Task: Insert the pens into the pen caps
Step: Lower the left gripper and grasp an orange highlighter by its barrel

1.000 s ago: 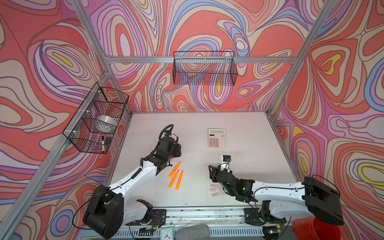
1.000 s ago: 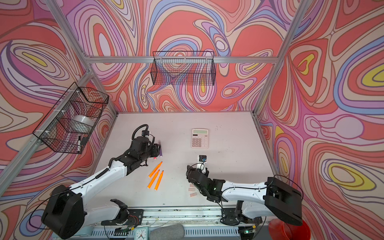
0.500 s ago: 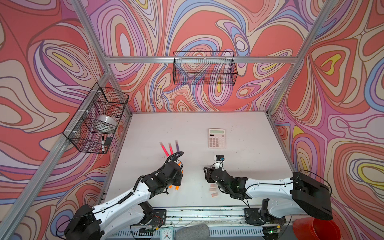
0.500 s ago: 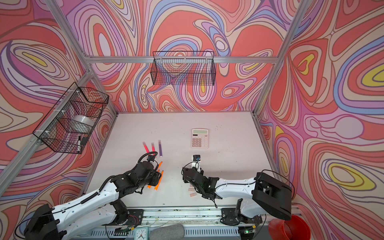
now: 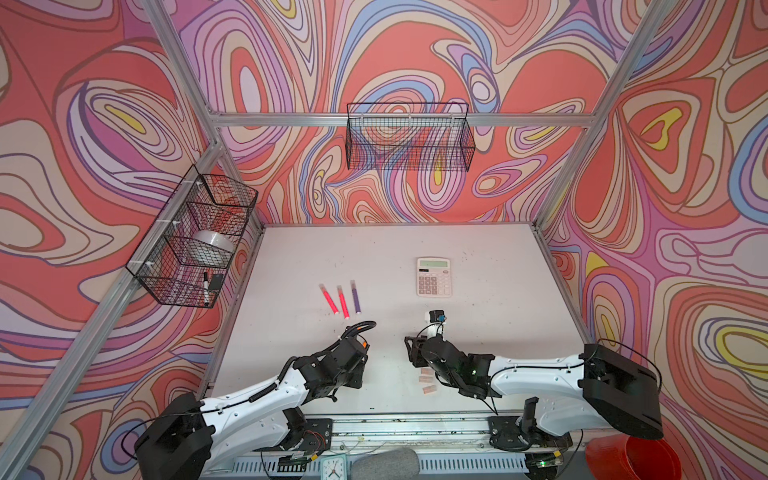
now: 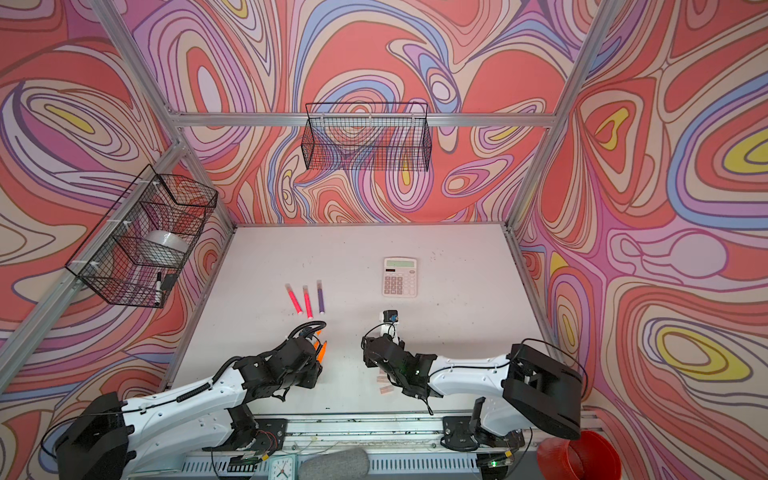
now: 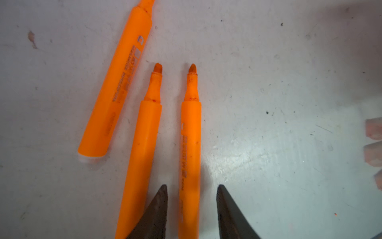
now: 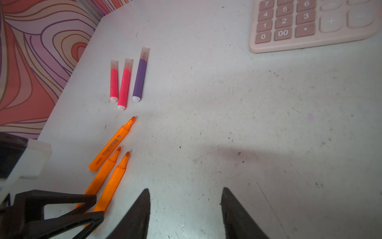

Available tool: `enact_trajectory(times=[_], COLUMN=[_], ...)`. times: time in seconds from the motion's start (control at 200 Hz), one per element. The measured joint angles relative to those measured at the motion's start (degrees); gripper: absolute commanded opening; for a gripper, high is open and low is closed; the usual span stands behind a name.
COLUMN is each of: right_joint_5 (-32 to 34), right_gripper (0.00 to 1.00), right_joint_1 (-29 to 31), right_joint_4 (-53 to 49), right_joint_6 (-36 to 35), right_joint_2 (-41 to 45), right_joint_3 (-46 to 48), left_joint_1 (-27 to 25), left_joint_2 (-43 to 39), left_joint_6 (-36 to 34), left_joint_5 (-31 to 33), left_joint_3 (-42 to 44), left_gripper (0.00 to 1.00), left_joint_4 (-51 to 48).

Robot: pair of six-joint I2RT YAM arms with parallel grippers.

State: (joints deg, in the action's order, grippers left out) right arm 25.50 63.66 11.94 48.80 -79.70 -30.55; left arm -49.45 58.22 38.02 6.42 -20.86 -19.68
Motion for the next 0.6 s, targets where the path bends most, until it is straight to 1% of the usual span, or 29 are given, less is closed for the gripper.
enact_trajectory(times=[0.08,0.195,0.456,0.486,0.601], right_joint_5=[-0.09,-0.26,-0.48,-0.48,-0.50], right_gripper=[0.55,0.54,0.54,0.54,0.53], right_joint_1=[0.00,0.00,0.00,0.00,0.00], right_joint_4=[0.02,0.02,-0.02,0.00,0.02], right_joint_6=[0.00,0.00,0.02,0.02,0.02], right_joint_2=[-0.48,-1.07,-1.44,-1.44,-1.44], right_joint_3=[-0.46,-0.61,-0.61,-0.61,-0.61], left_joint_1=[-0.22,-0.68,-2.47,-2.82,-4.15], left_joint_2=[1.09,2.23,4.87,5.42,7.82], left_joint_6=[0.20,0.44,1.27,1.36,1.70], left_joint_5=[0.52,1.60,4.39,4.81,6.71], left_joint_3=[-0.04,-0.26,-1.44,-1.73,-2.93], left_gripper=[0.40,0.32,0.32,0.31,0.17], left_joint_4=[0.63,1.51,1.77,1.75,1.73])
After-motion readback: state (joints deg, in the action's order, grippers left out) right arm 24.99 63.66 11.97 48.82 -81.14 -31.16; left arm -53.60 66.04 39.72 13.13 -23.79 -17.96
